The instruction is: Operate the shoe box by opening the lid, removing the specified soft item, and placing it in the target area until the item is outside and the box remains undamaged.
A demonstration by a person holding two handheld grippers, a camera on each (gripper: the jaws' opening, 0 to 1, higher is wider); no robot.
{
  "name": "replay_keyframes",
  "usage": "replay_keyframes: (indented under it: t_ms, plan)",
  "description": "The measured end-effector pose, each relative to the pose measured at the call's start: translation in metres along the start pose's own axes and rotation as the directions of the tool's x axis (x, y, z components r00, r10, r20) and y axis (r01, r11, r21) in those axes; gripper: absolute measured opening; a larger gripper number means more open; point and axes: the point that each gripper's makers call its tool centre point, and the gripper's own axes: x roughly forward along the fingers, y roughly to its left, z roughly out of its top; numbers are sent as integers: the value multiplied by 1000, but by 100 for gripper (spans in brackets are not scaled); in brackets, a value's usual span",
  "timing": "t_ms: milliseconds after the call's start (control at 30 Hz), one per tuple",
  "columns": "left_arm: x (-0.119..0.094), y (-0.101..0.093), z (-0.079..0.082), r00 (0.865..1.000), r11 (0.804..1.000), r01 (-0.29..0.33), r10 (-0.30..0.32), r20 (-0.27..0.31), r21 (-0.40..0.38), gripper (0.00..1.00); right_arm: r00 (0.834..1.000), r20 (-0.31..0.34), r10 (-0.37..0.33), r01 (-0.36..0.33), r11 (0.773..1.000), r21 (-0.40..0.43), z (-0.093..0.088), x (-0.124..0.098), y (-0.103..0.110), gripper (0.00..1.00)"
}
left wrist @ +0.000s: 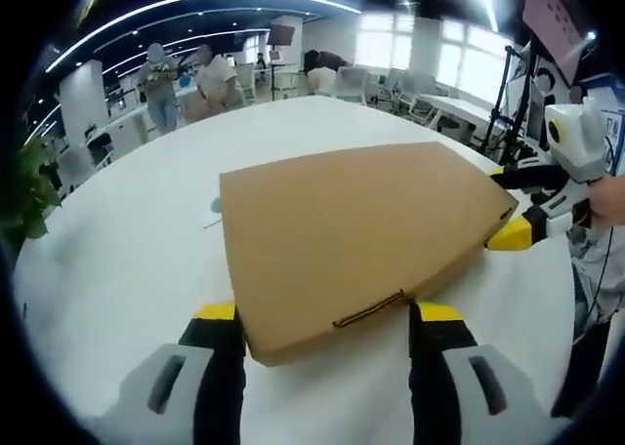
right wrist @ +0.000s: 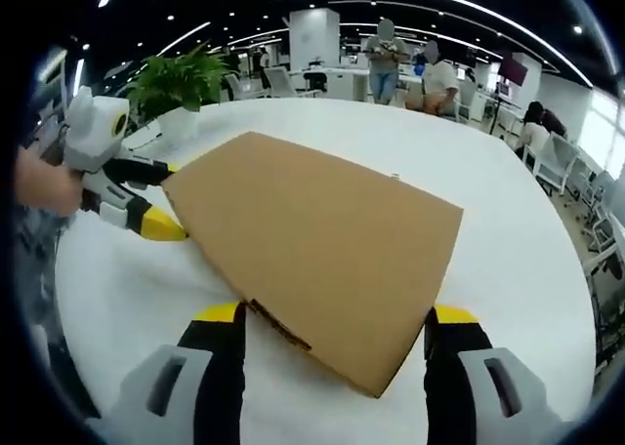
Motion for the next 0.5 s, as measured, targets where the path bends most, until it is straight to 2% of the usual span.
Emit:
replay_keyframes:
  t_ms: [133, 300, 500]
  plan:
    - [1, 1, 0, 1000, 1000, -2, 2, -10, -4, 68, 1000, -12, 1, -1, 1000, 1, 1, 1, 0, 74]
    - [0, 1, -1, 1000, 1000, -3, 3, 10, -2, 68, 1000, 6, 2, -2, 1000, -7, 2, 1, 0, 74]
    - [0, 2, -1, 1000, 1000, -7, 7, 4, -7, 67, 1000, 5, 8, -8, 1000, -11, 3, 2, 0, 74]
